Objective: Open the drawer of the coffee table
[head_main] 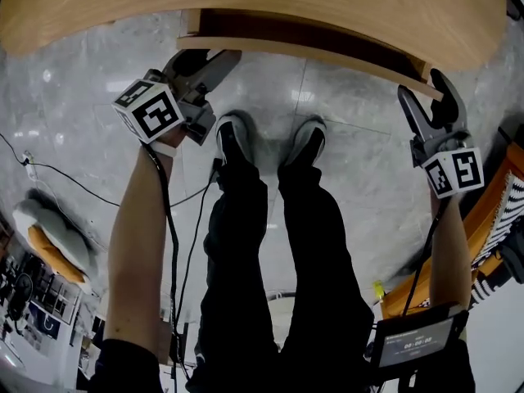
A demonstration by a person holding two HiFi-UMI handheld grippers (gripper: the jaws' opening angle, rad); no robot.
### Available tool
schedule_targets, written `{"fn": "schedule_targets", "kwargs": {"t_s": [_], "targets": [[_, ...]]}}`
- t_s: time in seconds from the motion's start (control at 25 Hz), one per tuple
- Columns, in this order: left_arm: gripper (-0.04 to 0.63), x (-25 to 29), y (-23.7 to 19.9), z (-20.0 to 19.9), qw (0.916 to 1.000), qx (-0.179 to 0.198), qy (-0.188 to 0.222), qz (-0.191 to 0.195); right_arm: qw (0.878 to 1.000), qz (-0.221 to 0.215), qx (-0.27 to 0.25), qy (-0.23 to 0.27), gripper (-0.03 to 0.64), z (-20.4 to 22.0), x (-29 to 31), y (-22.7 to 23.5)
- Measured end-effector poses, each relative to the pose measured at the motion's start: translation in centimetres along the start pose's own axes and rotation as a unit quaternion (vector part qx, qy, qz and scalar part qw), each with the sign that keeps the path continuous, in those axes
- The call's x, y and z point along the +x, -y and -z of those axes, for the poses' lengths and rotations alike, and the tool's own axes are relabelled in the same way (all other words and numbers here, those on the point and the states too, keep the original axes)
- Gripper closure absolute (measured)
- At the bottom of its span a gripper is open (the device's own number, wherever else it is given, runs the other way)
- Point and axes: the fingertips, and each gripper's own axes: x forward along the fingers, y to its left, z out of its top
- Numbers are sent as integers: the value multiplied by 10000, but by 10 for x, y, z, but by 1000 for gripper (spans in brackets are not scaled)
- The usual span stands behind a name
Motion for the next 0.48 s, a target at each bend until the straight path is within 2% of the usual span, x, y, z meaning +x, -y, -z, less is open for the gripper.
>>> {"fn": "schedule_targets", "kwargs": {"t_s": [0.32, 0.36, 0.4, 0.48], "targets": [[256, 0, -6, 6, 9996, -208, -107, -130, 9998, -52, 81, -192, 293, 6, 5, -3], [256, -1, -4, 10, 9997, -160, -182, -102, 9997, -88, 56, -228, 295, 9, 5, -6], [288, -2, 2, 17, 9995, -34, -303, -25, 9996, -115, 34, -248, 298, 11, 4, -11], [295, -6, 26, 37, 9971, 381, -638, 178, 9996, -96, 62, -240, 279, 14, -3, -20]]}}
